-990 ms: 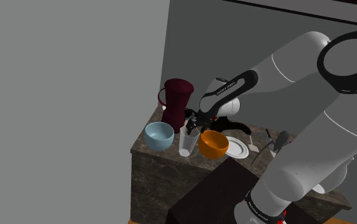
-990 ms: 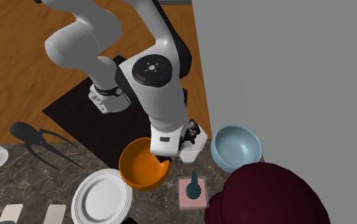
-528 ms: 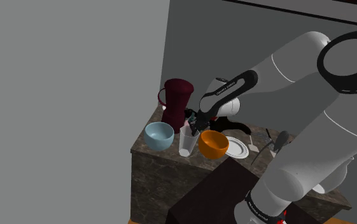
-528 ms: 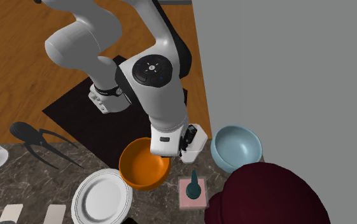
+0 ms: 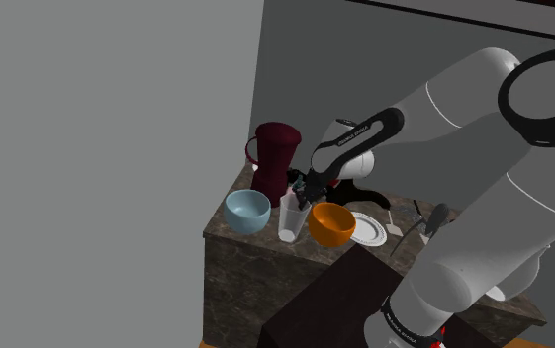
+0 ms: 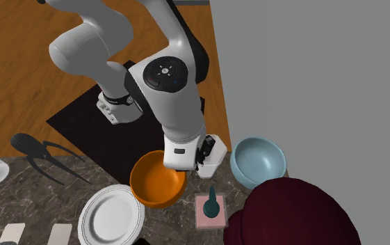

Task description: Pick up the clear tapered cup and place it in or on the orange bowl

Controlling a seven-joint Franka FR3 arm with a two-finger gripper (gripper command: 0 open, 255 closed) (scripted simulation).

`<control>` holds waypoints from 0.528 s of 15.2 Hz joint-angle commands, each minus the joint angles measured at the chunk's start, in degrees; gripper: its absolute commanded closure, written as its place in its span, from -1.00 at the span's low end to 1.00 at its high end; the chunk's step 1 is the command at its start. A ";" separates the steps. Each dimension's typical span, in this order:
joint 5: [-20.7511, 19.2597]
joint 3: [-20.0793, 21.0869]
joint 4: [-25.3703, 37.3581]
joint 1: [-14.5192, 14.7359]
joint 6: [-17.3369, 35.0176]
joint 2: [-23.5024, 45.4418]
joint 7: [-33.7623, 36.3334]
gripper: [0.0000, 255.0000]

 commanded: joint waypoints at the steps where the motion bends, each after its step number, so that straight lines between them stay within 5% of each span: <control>1: -0.76 0.23 0.35 -0.28 -1.68 -1.37 0.72 1.00; 8: -2.82 0.91 2.07 -1.23 -8.37 -6.43 2.60 1.00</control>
